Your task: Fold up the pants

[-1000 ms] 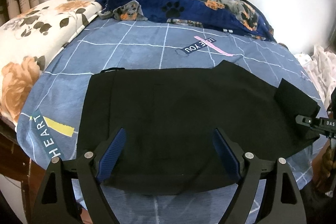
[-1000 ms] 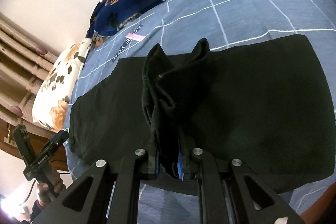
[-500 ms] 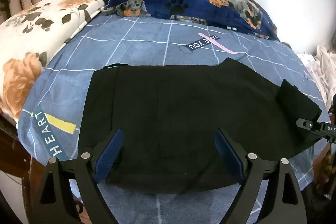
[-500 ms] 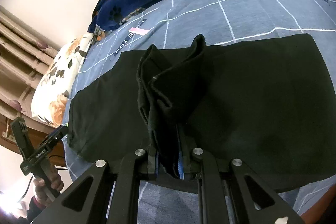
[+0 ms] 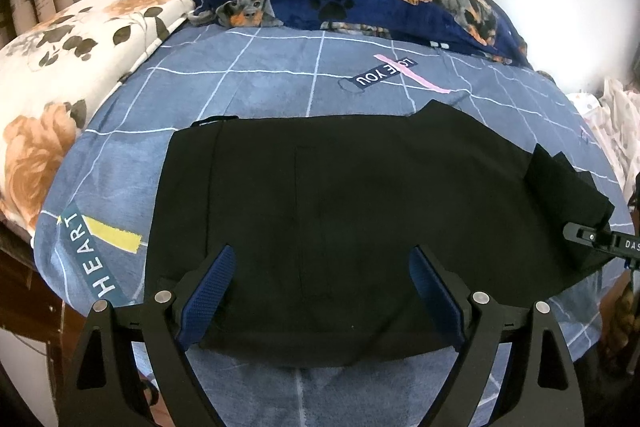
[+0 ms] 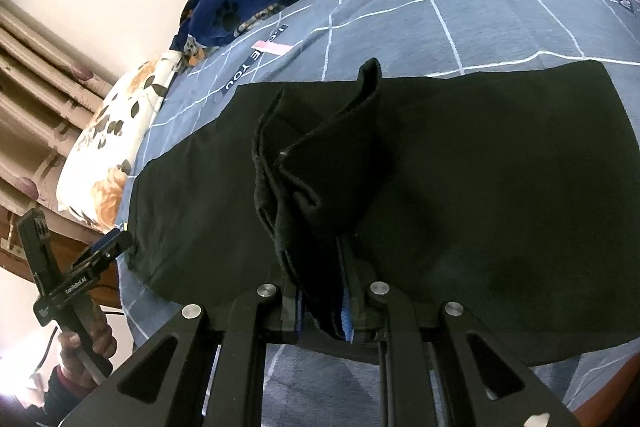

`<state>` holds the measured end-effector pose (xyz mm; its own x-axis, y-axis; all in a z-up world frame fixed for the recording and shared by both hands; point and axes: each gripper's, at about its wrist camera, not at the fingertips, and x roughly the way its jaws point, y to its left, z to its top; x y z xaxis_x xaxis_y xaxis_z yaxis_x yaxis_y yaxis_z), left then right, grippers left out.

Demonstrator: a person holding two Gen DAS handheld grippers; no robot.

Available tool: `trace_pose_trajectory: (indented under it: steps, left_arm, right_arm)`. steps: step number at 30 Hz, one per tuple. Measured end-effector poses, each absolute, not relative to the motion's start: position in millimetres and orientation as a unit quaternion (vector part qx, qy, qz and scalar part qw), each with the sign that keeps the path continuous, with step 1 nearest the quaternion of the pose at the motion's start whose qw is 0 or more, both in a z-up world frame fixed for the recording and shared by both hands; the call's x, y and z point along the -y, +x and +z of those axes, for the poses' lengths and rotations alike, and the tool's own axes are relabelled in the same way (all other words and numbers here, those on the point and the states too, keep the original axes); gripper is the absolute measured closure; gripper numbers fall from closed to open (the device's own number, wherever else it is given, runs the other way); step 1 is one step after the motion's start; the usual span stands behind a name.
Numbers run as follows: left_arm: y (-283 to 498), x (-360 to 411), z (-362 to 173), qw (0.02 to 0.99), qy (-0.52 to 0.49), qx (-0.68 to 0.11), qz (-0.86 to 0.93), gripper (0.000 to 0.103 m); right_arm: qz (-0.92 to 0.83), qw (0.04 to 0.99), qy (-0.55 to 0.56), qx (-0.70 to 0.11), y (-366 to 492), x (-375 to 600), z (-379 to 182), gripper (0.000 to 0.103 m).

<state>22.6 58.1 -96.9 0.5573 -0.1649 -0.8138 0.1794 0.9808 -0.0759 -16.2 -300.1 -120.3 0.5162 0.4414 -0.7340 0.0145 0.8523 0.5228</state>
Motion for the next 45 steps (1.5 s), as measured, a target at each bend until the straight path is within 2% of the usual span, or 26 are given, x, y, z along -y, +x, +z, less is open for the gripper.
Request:
trace_pose_trajectory:
  steps: [21,27,32,39,45]
  left_arm:
    - [23,-58,-99,0.881,0.011,-0.462,-0.097,0.014]
    - [23,-58,-101,0.881,0.011,-0.464,-0.097,0.014]
    - [23,-59,-102,0.881,0.01,-0.463,-0.097,0.014]
    - [22,-58,-101,0.881,0.014,-0.462,-0.098,0.014]
    - [22,-57,-99,0.88,0.014,-0.464,-0.098,0.014]
  right_arm:
    - [0.149,0.836,0.208,-0.485,-17,280,-122,0.085]
    - [0.163,0.83,0.218,-0.487,-16,276,-123,0.074]
    - [0.192,0.811,0.253,-0.492,-14,277,-127,0.051]
    - [0.229,0.78,0.319,-0.487,-11,285,-133,0.041]
    - [0.266,0.729,0.405,-0.483,-7,296,-146,0.038]
